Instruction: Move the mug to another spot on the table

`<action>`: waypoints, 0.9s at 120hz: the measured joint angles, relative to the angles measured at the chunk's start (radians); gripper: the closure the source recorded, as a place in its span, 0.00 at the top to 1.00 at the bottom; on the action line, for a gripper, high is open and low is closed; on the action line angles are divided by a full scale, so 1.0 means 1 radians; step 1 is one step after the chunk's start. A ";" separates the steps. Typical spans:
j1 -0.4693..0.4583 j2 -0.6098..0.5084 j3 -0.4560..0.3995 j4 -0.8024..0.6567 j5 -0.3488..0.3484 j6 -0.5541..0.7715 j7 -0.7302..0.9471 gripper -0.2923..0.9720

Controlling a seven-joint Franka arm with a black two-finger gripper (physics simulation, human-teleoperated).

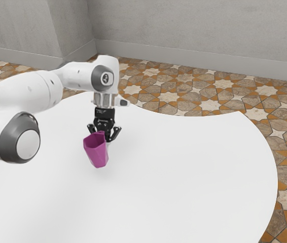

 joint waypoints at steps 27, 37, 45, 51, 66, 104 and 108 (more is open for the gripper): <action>0.010 0.028 -0.001 0.004 0.001 0.009 0.005 0.17; 0.017 0.032 -0.004 0.006 0.001 0.013 0.007 0.17; 0.046 0.045 -0.023 0.012 0.001 0.015 0.008 0.17; 0.061 0.052 -0.033 0.018 0.001 0.016 0.008 0.17; 0.084 0.063 -0.043 0.031 0.002 0.019 0.010 0.17; 0.087 0.094 -0.052 0.060 0.003 0.049 0.011 0.17; 0.087 0.095 -0.052 0.060 0.003 0.053 0.011 0.19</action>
